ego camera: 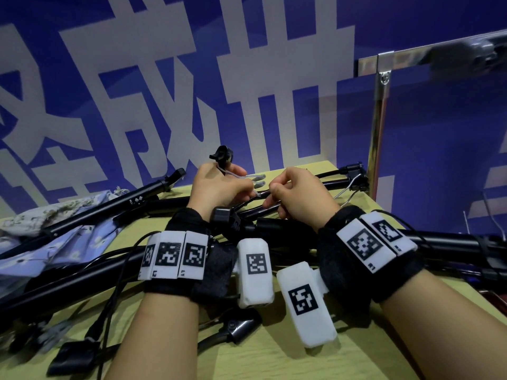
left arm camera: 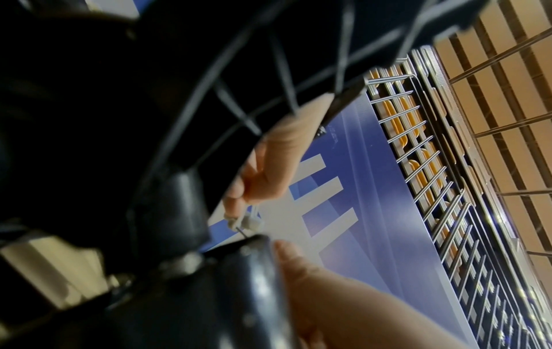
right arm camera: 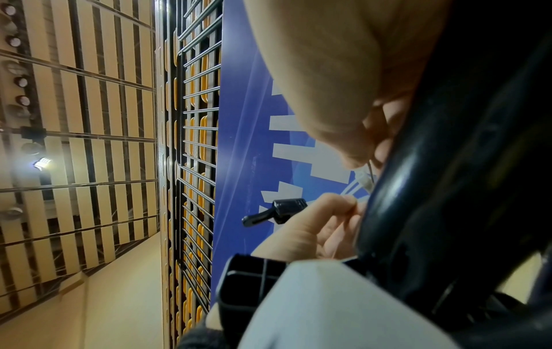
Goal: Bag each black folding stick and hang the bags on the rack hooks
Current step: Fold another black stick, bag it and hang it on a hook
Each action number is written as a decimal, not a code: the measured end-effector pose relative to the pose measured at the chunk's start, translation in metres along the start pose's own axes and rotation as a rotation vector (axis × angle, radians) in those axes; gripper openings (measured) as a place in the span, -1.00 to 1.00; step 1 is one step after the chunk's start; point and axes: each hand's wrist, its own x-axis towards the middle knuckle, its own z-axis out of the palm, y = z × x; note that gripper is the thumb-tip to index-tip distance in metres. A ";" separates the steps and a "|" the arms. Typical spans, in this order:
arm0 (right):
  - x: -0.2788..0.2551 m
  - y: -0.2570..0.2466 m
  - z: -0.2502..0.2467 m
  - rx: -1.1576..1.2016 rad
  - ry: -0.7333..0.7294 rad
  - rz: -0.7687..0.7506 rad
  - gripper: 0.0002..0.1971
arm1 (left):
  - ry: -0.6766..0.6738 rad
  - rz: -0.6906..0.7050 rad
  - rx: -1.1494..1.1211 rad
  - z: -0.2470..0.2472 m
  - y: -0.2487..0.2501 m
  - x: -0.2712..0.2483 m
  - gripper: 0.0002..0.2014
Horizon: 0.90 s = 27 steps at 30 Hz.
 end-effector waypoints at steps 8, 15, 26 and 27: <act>0.001 0.002 0.002 0.010 -0.036 -0.032 -0.82 | -0.058 -0.035 -0.045 -0.001 0.005 -0.003 -0.76; 0.003 0.004 0.002 -0.091 -0.042 -0.039 -0.88 | -0.062 -0.044 -0.077 0.000 0.004 -0.002 -0.79; 0.001 0.005 -0.002 -0.034 -0.120 -0.025 -0.84 | -0.112 -0.007 -0.068 0.000 0.003 -0.002 -0.81; 0.001 0.004 -0.002 0.006 -0.126 -0.008 -0.85 | -0.116 -0.012 -0.082 0.000 0.004 -0.002 -0.80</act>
